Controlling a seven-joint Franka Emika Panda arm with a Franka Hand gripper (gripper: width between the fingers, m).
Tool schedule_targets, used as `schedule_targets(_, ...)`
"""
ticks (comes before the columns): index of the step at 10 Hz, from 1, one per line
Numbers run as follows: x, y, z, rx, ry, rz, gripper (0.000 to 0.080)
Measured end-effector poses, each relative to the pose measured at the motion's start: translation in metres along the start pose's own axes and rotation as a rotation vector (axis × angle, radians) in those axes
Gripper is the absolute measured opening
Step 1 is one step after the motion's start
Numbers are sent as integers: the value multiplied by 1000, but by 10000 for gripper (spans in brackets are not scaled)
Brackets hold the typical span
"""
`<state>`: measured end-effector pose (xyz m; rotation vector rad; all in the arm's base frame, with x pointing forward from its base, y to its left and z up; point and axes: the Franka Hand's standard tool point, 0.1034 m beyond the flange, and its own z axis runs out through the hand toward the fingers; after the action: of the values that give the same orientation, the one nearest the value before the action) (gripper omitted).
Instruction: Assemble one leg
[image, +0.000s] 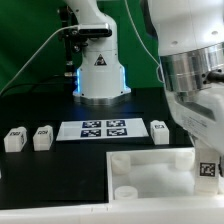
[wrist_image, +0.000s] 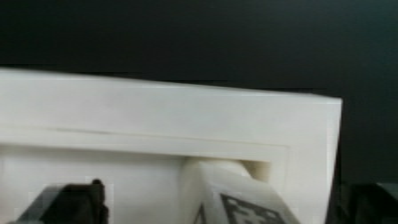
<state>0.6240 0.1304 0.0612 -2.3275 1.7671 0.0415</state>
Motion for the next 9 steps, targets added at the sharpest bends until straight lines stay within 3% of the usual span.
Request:
schedule_targets(5, 1, 0, 1, -7, 42, -577, 649)
schedule_targets(6, 2, 0, 1, -17, 42, -696, 649)
schedule_targets(7, 8, 1, -2, -63, 51, -863, 649)
schedule_targets(8, 15, -3, -6, -82, 69, -994, 649)
schedule_targets(9, 14, -3, -5, -79, 71, -1001, 649)
